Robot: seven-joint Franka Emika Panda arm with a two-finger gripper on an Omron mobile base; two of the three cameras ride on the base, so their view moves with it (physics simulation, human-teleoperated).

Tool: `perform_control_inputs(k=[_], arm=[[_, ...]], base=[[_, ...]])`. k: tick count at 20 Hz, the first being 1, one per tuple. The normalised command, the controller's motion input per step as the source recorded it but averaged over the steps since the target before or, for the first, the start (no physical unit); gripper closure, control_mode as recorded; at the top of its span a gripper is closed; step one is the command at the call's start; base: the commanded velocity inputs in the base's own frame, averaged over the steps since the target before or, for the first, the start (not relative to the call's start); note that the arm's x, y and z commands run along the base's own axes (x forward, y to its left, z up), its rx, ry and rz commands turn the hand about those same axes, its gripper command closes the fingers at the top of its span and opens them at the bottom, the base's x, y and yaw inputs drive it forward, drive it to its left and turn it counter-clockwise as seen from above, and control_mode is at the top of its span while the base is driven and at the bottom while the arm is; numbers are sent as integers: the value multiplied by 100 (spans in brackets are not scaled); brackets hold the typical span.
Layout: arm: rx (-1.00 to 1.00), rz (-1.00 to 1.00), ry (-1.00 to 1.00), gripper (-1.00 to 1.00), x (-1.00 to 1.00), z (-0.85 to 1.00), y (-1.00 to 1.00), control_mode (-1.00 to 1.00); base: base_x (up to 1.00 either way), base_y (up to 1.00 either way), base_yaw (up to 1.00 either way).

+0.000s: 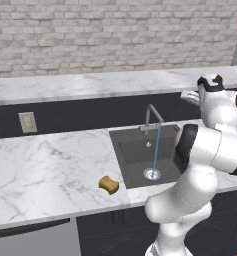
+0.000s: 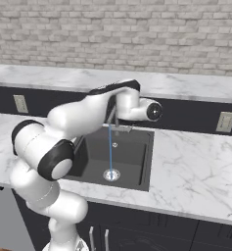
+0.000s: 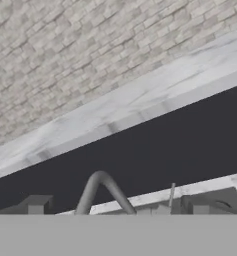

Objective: Soak the sponge with water for a few seconds and then drop it inside the sink.

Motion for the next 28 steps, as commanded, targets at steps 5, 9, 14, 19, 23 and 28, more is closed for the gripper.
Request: perform_control_inputs(k=[5,9,14,19,23,28], arm=[[-10,0,11,-100,-24,50,35,-100],[-7,0,7,-100,-31,54,30,-100],[-3,0,8,-100,-41,49,37,-100],[-3,0,9,-100,-46,38,47,-100],[-5,0,7,-100,-52,18,57,-100],[-7,0,5,-100,-51,1,66,-100]], base=[[0,0,0],[0,0,0],[0,0,0],[0,0,0],[0,0,0],[0,0,0]])
